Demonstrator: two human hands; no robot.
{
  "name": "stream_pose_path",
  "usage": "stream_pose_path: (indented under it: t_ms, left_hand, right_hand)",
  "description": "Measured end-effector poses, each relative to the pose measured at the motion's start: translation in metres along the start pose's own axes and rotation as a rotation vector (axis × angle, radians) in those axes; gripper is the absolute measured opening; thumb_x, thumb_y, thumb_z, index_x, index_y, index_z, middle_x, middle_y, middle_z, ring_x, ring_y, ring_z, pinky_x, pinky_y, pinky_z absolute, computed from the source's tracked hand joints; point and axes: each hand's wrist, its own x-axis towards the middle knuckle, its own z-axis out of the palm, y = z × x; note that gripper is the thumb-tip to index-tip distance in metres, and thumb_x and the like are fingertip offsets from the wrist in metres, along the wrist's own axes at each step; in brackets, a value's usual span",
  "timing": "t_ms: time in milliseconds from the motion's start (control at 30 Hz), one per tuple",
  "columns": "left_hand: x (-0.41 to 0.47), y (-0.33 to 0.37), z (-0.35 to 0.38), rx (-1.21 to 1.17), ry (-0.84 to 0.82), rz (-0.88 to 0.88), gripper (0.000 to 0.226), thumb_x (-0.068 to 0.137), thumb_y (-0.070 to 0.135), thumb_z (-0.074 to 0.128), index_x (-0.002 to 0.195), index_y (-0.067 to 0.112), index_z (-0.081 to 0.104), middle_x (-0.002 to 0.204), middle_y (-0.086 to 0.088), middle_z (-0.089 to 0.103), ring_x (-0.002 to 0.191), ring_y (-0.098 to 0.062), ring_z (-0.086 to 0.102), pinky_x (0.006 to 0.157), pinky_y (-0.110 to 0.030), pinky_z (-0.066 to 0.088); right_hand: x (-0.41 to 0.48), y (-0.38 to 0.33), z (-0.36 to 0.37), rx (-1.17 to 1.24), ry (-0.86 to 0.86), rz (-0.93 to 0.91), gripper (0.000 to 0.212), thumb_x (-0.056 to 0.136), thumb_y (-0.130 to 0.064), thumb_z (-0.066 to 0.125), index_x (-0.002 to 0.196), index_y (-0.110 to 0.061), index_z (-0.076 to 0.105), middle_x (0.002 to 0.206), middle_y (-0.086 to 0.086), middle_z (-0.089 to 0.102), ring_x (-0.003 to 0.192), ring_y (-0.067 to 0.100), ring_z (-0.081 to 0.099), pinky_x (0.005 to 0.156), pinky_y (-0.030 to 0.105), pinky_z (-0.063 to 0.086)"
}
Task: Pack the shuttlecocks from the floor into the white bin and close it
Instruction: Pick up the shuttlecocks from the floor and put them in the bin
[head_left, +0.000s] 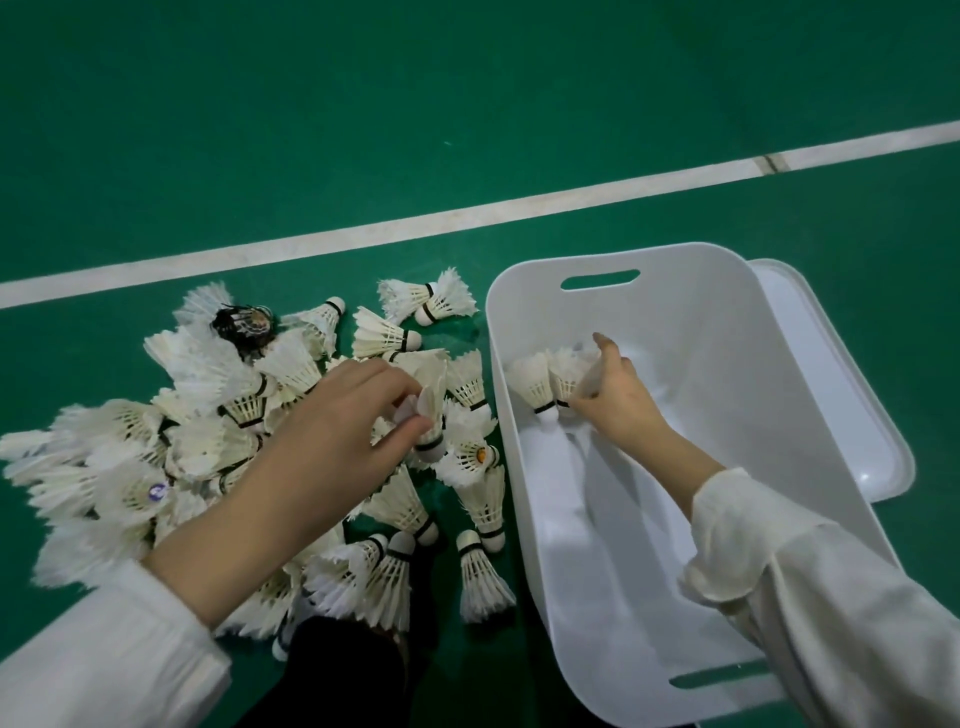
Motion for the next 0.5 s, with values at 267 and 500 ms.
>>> stream_pose_path:
  t_ms: [267, 500]
  left_hand:
    - [0.004, 0.014, -0.016, -0.027, 0.006, 0.050, 0.020, 0.083, 0.036, 0.049, 0.080, 0.017, 0.054, 0.079, 0.014, 0.048, 0.078, -0.006, 0.040, 0.070, -0.011, 0.033]
    - [-0.006, 0.025, -0.047, -0.111, 0.069, 0.014, 0.027, 0.085, 0.032, 0.056, 0.112, 0.031, 0.053, 0.104, 0.026, 0.045, 0.093, 0.001, 0.043, 0.084, -0.020, 0.033]
  right_hand:
    - [-0.098, -0.096, -0.046, -0.012, 0.041, -0.737, 0.036, 0.087, -0.013, 0.059, 0.122, -0.019, 0.053, 0.116, -0.011, 0.049, 0.081, 0.003, 0.053, 0.073, 0.004, 0.038]
    - [-0.115, -0.132, -0.029, -0.005, -0.109, -0.685, 0.011, 0.082, -0.016, 0.067, 0.091, -0.013, 0.062, 0.081, -0.006, 0.060, 0.076, 0.011, 0.056, 0.071, 0.030, 0.048]
